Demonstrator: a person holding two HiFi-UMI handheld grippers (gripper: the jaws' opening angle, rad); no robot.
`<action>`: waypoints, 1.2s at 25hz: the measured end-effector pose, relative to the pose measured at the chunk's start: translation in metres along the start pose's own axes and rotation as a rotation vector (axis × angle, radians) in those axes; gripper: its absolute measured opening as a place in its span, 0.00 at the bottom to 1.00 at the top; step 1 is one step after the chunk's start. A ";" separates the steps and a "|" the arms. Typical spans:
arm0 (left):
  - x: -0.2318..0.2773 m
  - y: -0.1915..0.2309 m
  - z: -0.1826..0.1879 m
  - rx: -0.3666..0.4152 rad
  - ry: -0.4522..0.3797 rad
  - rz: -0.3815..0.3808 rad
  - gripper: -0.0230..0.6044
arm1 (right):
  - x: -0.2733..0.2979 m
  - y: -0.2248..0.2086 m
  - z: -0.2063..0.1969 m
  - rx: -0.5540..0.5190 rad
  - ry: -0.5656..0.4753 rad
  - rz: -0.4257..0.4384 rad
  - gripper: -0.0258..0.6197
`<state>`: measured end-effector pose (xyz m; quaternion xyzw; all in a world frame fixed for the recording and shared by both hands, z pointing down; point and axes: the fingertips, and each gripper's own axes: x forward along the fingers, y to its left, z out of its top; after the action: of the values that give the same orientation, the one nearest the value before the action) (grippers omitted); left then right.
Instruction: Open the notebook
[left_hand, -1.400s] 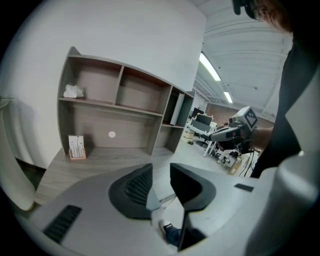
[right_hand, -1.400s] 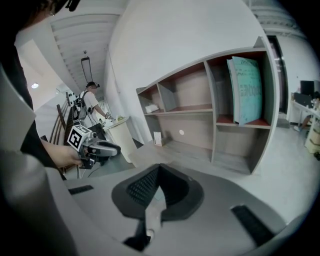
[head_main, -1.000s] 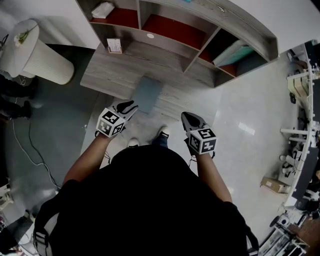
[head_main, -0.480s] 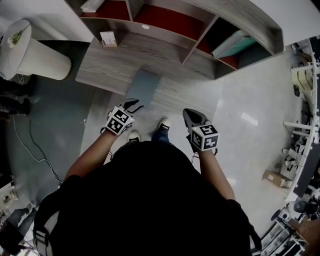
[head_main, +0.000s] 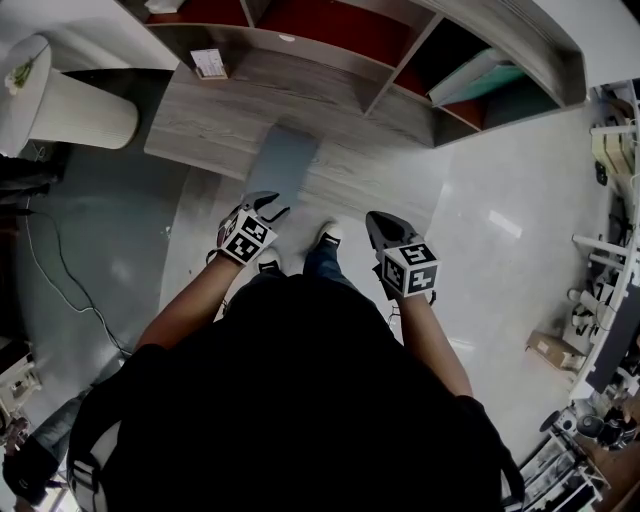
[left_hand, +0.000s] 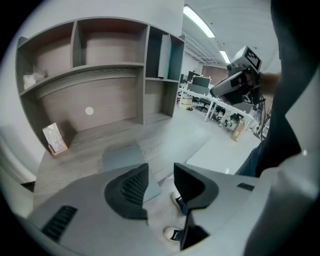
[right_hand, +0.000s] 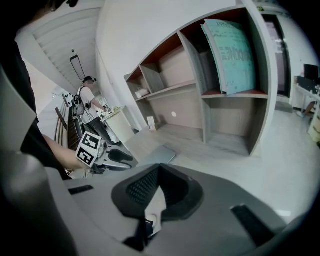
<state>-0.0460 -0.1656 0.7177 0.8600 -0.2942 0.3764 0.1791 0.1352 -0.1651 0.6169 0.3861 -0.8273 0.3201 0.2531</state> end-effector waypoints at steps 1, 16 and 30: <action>0.004 -0.001 -0.004 0.001 0.013 0.001 0.30 | 0.001 -0.001 -0.001 0.006 0.003 0.003 0.04; 0.055 0.008 -0.049 -0.053 0.148 0.086 0.32 | 0.017 -0.019 -0.021 0.038 0.087 0.047 0.04; 0.085 0.006 -0.075 -0.067 0.223 0.123 0.36 | 0.036 -0.035 -0.038 0.054 0.146 0.076 0.04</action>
<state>-0.0441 -0.1624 0.8311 0.7867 -0.3369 0.4701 0.2160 0.1489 -0.1722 0.6781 0.3369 -0.8118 0.3789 0.2898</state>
